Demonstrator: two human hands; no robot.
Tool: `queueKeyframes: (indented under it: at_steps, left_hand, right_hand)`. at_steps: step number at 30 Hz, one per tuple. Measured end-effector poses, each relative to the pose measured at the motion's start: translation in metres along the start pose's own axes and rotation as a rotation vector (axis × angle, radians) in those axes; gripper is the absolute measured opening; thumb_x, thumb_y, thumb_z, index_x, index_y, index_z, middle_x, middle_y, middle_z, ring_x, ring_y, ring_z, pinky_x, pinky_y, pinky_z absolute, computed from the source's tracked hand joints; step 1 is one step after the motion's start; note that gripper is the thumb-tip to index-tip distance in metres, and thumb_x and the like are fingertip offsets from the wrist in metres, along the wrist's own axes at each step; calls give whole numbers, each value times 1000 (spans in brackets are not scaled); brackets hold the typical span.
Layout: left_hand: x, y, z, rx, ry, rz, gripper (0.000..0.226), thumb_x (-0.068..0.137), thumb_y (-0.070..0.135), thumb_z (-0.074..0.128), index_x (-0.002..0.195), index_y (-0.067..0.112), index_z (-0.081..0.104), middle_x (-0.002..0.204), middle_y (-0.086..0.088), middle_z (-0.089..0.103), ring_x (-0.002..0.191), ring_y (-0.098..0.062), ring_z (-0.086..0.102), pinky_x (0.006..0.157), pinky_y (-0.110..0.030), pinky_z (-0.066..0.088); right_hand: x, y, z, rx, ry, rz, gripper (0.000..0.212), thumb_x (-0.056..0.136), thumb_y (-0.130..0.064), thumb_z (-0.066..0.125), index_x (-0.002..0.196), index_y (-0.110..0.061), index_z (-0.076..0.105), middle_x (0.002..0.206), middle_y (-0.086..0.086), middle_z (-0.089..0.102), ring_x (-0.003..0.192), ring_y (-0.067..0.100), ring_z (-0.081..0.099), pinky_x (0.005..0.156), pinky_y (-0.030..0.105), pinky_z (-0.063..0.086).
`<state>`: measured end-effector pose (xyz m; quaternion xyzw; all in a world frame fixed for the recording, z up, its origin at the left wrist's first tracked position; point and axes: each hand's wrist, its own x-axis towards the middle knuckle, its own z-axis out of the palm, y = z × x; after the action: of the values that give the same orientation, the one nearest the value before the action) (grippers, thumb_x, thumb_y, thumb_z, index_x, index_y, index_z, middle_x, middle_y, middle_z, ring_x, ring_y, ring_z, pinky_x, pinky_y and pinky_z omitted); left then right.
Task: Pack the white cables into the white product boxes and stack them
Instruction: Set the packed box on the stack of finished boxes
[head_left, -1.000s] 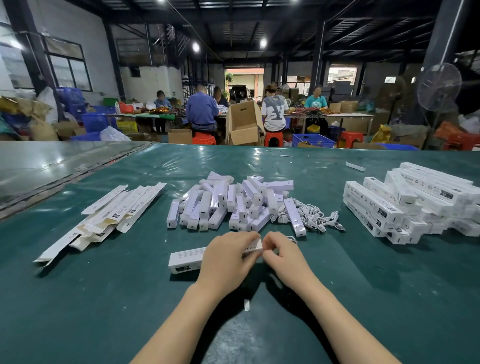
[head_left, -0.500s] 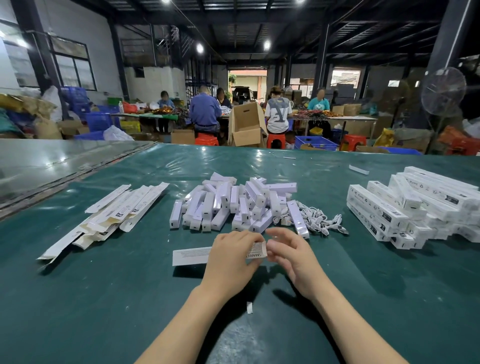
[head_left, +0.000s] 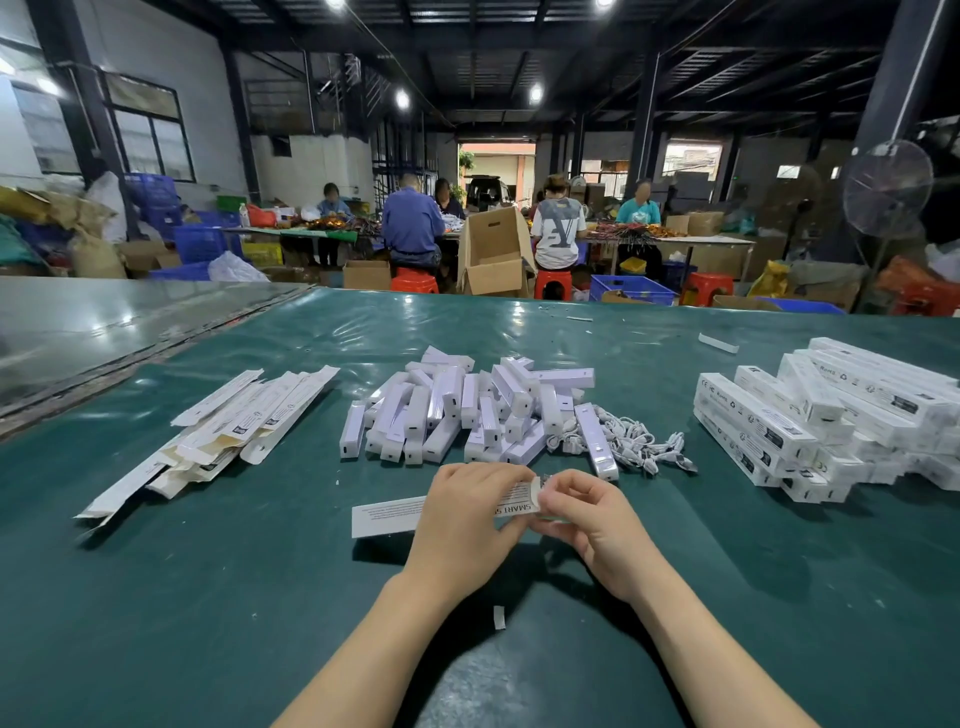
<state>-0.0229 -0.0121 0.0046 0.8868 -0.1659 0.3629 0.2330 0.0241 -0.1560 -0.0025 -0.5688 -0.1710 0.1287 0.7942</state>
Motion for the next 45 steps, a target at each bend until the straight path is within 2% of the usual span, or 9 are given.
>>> queueKeyframes:
  at_steps: [4, 17, 21, 28, 33, 35, 39, 42, 45]
  left_hand:
    - [-1, 1, 2, 10, -25, -1, 33, 61, 16, 79, 93, 13, 70, 89, 4, 72, 83, -15, 67, 77, -29, 40]
    - [-2, -3, 5, -23, -99, -4, 34, 79, 26, 69, 112, 19, 63, 110, 9, 66, 105, -11, 56, 85, -15, 24]
    - [-2, -4, 5, -34, -106, 2, 33, 80, 30, 67, 112, 21, 63, 109, 11, 65, 103, -9, 55, 85, -15, 24]
    - [-1, -3, 4, -66, -110, 3, 29, 80, 28, 68, 107, 22, 64, 104, 13, 66, 96, -7, 54, 80, -14, 25]
    - [-1, -3, 4, -66, -102, -1, 31, 80, 30, 68, 109, 20, 64, 106, 10, 66, 99, -9, 55, 79, -14, 25]
    - [-1, -3, 4, -67, -98, -2, 31, 80, 30, 68, 109, 19, 64, 105, 10, 66, 98, -10, 56, 79, -15, 27]
    - [2, 0, 1, -105, -55, -3, 27, 78, 31, 67, 102, 18, 66, 98, 9, 68, 91, -8, 55, 77, -23, 35]
    - [3, 4, 0, -140, -11, -4, 29, 76, 33, 64, 99, 16, 66, 96, 8, 69, 91, -5, 52, 77, -24, 38]
    - [4, 7, 0, -170, -1, -7, 29, 77, 33, 64, 100, 15, 66, 97, 8, 68, 91, -4, 52, 79, -27, 42]
  right_hand:
    - [1, 3, 2, -123, 30, -13, 26, 85, 11, 52, 65, -6, 51, 63, 6, 63, 57, 14, 60, 57, 27, 56]
    - [2, 2, -2, -130, 3, 30, 44, 81, 15, 46, 48, -15, 51, 57, 2, 62, 51, 14, 60, 47, 24, 52]
    - [2, 1, -1, -113, -18, 39, 12, 61, -2, 52, 53, -10, 48, 57, 4, 63, 48, 16, 60, 44, 24, 51]
    - [1, 1, -3, -102, -6, 45, 6, 59, -5, 50, 54, -8, 48, 56, 4, 62, 48, 16, 60, 43, 25, 50]
    - [0, -1, -2, -139, -44, 42, 31, 72, 2, 55, 47, -17, 52, 59, 3, 63, 53, 14, 61, 47, 25, 52]
    - [0, -1, -4, -143, -61, 45, 43, 83, 11, 48, 50, -17, 53, 61, 4, 64, 54, 15, 61, 49, 25, 52]
    - [0, -5, -2, -18, -76, 72, 27, 80, 6, 51, 58, -10, 53, 64, 9, 61, 57, 16, 60, 53, 29, 53]
    - [-1, -6, -3, 84, -96, 80, 9, 76, -9, 56, 70, -7, 48, 68, 8, 64, 60, 16, 61, 58, 30, 55]
    - [-2, -6, -4, 173, -134, 123, 20, 74, -18, 60, 77, -9, 44, 70, 7, 64, 63, 19, 60, 58, 29, 55]
